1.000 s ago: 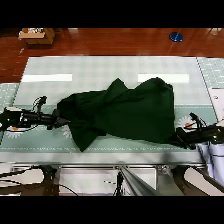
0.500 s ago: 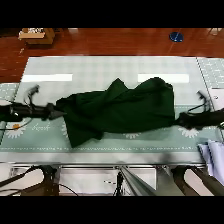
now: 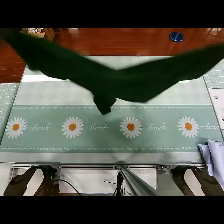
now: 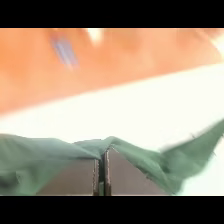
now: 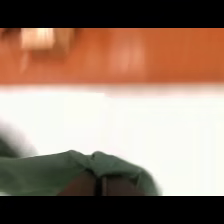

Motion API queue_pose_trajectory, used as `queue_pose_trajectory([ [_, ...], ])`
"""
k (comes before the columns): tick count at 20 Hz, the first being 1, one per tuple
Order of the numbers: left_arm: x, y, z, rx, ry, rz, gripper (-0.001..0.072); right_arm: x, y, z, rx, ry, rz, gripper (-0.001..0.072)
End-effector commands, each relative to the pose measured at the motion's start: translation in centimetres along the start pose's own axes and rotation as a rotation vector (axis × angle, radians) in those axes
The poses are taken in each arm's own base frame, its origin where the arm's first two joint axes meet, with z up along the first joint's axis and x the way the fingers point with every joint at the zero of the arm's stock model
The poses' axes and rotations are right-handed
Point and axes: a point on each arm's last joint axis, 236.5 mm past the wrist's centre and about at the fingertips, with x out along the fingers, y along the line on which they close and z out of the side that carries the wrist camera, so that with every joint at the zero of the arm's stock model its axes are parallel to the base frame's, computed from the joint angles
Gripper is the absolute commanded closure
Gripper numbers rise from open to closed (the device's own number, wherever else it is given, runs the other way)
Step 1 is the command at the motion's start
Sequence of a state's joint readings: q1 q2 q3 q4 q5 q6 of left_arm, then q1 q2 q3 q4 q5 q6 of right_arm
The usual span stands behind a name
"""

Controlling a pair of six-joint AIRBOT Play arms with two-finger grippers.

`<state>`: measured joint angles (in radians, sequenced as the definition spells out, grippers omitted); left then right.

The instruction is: Fold the shirts.

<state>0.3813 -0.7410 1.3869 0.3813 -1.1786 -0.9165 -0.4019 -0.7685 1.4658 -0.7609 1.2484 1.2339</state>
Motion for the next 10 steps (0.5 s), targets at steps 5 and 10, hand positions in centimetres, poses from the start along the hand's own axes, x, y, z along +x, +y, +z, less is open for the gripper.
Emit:
queue_pose_trajectory([
  [5,-13.1,-14.8,15.5,0.478,-0.526,0.201,0.0685,-15.3,8.2,13.8,-0.272,-0.478,-0.21,0.0677],
  [10,-15.6,-14.6,11.9,0.312,-0.429,0.34,0.0685,-17.8,9.1,10.6,-0.311,-0.392,-0.292,0.0677],
])
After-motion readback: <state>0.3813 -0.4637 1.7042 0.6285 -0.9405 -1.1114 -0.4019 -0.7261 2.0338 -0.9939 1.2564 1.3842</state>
